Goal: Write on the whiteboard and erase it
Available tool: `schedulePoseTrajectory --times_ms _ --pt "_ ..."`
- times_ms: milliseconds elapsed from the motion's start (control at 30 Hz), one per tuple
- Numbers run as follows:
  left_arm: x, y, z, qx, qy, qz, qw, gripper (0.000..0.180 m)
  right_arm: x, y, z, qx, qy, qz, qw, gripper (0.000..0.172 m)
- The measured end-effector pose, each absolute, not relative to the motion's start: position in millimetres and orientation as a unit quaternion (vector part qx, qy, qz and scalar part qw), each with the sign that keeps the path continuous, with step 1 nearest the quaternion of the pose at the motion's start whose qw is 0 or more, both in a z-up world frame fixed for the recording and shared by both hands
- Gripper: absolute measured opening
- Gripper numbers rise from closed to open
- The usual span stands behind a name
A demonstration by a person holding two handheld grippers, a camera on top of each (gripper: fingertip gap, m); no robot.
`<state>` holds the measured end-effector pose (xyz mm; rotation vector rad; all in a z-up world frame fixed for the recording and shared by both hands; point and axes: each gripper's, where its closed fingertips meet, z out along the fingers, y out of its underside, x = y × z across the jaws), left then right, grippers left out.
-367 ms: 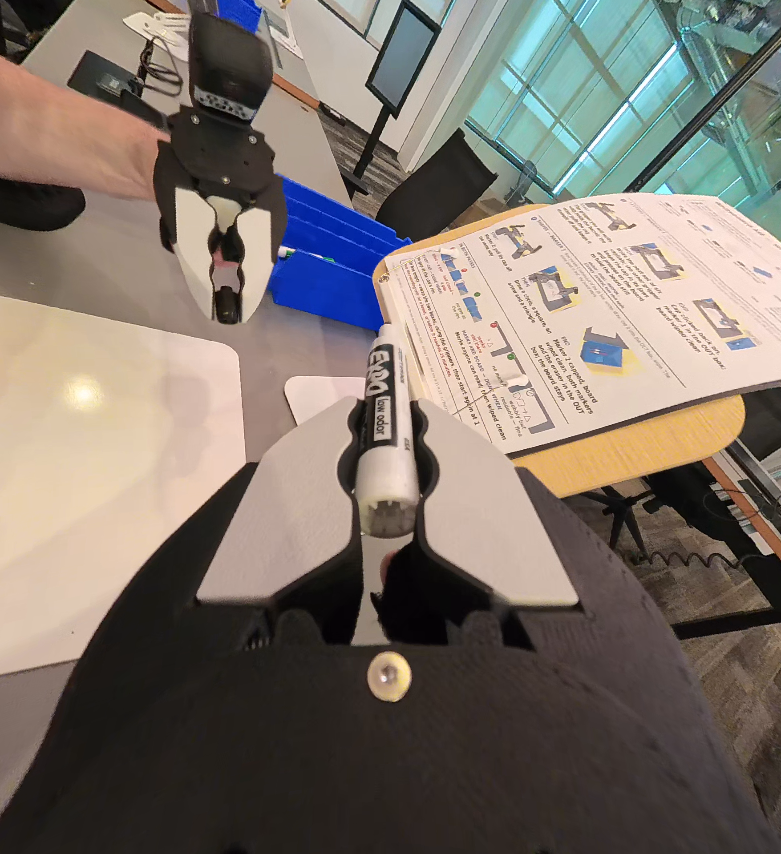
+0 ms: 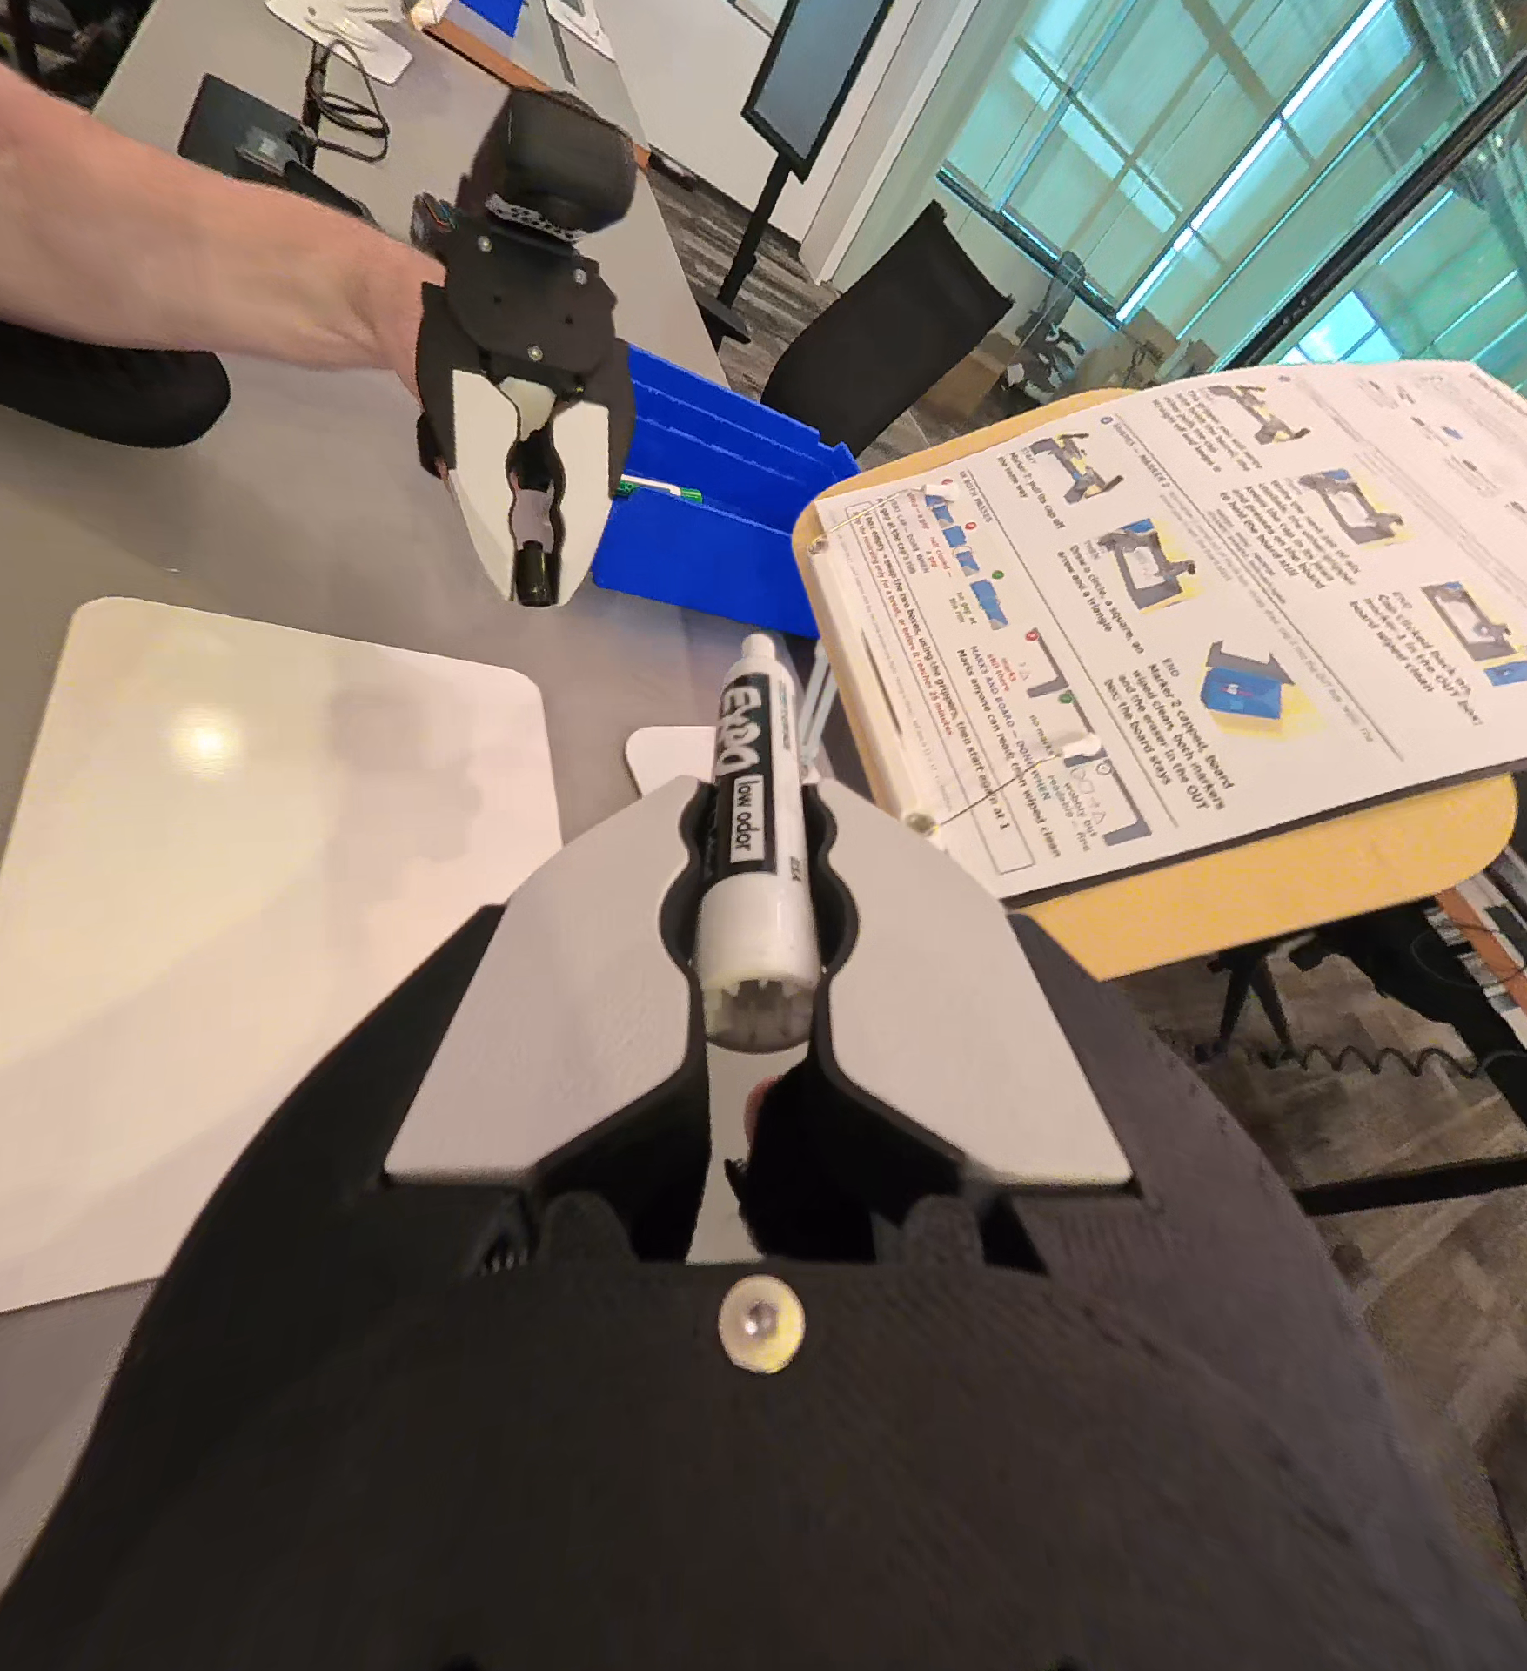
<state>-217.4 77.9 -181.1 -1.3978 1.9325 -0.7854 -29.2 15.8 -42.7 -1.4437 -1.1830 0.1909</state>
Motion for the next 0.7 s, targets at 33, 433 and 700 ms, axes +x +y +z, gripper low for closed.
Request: schedulePoseTrajectory --times_ms 33,433,700 --pt "-219 76 -184 -0.527 0.739 -0.29 0.304 0.02 -28 12 -46 -0.626 -0.504 0.082 0.59 0.021" --pt "-234 54 -218 -0.509 0.799 -0.2 0.25 0.02 -40 -9 -86 -0.683 -0.487 0.065 0.54 0.021" --pt "-235 47 -219 -0.501 0.802 -0.235 0.224 0.02 -69 -11 -105 -0.691 -0.496 0.083 0.519 0.021"
